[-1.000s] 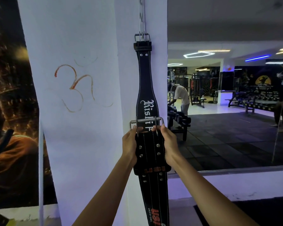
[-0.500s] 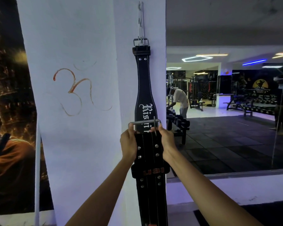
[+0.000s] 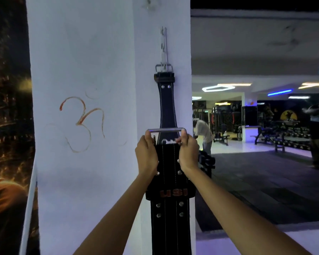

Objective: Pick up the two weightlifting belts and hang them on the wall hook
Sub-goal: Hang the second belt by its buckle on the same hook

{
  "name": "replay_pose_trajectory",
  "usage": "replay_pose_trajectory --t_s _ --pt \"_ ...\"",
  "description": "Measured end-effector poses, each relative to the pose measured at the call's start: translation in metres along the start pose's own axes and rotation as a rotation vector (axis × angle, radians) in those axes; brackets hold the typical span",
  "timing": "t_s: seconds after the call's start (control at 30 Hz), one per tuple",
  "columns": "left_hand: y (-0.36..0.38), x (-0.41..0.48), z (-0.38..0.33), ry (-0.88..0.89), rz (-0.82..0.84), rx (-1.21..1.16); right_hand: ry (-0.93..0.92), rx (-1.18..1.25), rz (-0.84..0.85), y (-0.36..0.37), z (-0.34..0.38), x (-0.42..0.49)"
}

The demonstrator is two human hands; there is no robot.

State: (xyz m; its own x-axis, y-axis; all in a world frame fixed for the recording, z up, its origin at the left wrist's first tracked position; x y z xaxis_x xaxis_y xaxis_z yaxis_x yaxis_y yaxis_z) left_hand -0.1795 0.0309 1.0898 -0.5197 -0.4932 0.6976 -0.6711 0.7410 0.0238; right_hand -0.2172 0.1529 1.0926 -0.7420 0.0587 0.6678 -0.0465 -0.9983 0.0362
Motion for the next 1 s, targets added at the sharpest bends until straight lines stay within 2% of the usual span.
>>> replay_pose_trajectory --t_s 0.13,0.27,0.37,0.53,0.67,0.77,0.83,0.9,1.0 --pt "0.007 0.091 -0.043 0.178 -0.034 0.17 -0.194 -0.326 -0.052 0.011 0.051 0.082" --pt "0.032 0.184 -0.084 0.327 -0.05 0.254 -0.262 -0.363 -0.16 0.023 0.09 0.176" --pt "0.054 0.253 -0.106 0.32 -0.107 0.218 -0.308 -0.337 -0.19 0.037 0.114 0.245" --pt "0.092 0.348 -0.131 0.315 -0.052 0.289 -0.317 -0.273 -0.172 0.058 0.131 0.357" --pt "0.118 0.404 -0.12 0.233 0.017 0.367 -0.237 -0.281 -0.121 0.073 0.116 0.414" --pt "0.124 0.416 -0.109 0.261 0.046 0.435 -0.271 -0.301 -0.084 0.076 0.104 0.425" --pt "0.122 0.416 -0.104 0.308 0.055 0.367 -0.345 -0.315 -0.058 0.072 0.1 0.422" --pt "0.121 0.413 -0.097 0.347 0.114 0.175 -0.402 -0.312 -0.042 0.07 0.093 0.416" --pt "0.112 0.392 -0.083 0.337 0.359 -0.207 -0.447 -0.144 0.069 0.071 0.078 0.409"
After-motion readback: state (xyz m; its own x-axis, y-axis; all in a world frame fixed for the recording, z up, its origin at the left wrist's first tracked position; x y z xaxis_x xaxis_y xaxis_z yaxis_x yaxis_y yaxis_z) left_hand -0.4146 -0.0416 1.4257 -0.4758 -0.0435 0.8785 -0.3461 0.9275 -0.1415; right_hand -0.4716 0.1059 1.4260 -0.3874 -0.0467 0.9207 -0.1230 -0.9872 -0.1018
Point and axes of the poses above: each hand's wrist, its own x-axis towards the middle knuckle, its own y-axis out of the palm, z = x × y, the point moved 4 cm from there along x, towards the middle knuckle, and after that the axes turned 6 degrees about z, right-handed, at the moved point
